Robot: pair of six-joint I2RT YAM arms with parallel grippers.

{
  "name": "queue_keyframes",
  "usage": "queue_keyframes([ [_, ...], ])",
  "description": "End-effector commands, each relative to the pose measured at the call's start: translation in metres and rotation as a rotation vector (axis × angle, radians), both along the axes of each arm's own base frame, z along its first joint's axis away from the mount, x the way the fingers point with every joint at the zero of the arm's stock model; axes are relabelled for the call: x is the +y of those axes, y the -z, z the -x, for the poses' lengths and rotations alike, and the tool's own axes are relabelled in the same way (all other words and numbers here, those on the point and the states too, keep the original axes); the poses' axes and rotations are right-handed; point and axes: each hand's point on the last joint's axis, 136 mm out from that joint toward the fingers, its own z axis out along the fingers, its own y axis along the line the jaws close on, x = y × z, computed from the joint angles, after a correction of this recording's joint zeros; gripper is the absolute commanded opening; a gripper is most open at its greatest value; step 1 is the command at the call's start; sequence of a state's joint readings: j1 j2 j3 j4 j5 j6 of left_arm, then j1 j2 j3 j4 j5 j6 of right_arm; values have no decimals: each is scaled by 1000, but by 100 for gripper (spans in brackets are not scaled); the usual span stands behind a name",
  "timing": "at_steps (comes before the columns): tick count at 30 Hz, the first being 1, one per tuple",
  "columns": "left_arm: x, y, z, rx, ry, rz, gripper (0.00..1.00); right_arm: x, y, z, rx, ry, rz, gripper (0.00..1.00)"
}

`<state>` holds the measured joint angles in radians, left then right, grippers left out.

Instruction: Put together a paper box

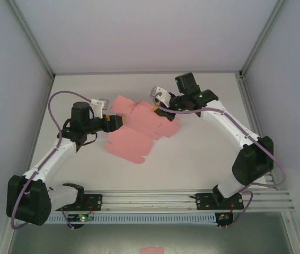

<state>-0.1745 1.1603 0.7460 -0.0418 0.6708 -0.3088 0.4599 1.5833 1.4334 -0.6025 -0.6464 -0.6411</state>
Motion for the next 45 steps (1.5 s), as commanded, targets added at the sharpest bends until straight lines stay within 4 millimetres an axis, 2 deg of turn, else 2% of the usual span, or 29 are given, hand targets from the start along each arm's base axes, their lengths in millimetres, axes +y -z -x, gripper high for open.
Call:
queue_keyframes([
  [1,-4,-10,-2,-88,59,4,68,6,-19,4,2,-44,-64,0],
  [6,-9,-10,3,-122,123,-12,63,5,-23,11,25,-75,-78,0],
  [11,-14,-12,12,-145,184,-18,59,1,-28,5,50,-53,-96,0],
  [17,-18,-7,26,-172,273,-49,57,0,-41,19,95,-157,-165,0],
  [23,-19,-15,22,-145,279,-49,52,-4,-39,20,107,-157,-127,0],
  [29,-11,-23,14,-170,215,-95,52,-5,-34,18,127,-143,-111,0],
  [34,-2,-18,9,-156,160,-149,40,-6,-34,12,133,-117,-99,0],
  [39,4,-13,0,-100,92,-172,17,-4,-34,9,152,-99,-105,0],
  [45,-7,-7,-9,-137,5,-295,3,11,-31,-11,188,47,-115,0],
])
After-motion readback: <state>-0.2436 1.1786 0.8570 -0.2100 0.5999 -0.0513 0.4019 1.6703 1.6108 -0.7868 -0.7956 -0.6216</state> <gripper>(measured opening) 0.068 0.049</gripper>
